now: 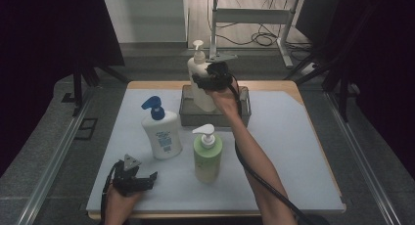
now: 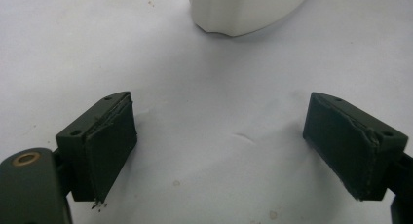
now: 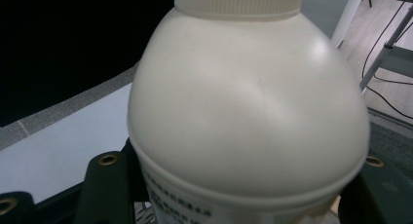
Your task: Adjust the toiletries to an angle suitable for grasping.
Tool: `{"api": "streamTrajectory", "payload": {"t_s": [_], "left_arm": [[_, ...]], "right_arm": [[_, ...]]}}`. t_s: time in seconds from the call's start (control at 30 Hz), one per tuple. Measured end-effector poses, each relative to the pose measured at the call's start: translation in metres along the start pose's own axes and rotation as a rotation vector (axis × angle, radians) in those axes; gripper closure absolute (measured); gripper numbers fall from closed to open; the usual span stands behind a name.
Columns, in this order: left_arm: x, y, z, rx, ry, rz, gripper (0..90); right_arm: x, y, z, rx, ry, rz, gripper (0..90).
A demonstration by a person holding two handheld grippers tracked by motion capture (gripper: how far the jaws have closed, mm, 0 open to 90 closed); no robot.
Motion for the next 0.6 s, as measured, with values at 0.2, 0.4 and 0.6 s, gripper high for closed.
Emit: {"api": "streamTrajectory", "payload": {"t_s": [0.2,0.4,0.6], "left_arm": [[0.000,0.000,0.000,0.000,-0.001,0.000,12.0],[0.000,0.000,0.000,0.002,-0.001,0.000,12.0],[0.000,0.000,0.000,0.003,0.000,0.000,12.0]], "right_arm": [[0.002,0.006,-0.014,0.011,0.007,0.001,38.8],[0.004,0.016,-0.025,0.027,0.005,0.000,38.8],[0.007,0.023,-0.029,0.036,0.001,0.008,38.8]]}}
Point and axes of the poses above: each handheld gripper's, and its own axes: z roughly backward along the jaws, y roughly out of its underside, x roughly to its left, the point moved 2 cm from there along -z, roughly forward along the jaws, and after that the axes turned 15 degrees about y, right-handed, at the moved point
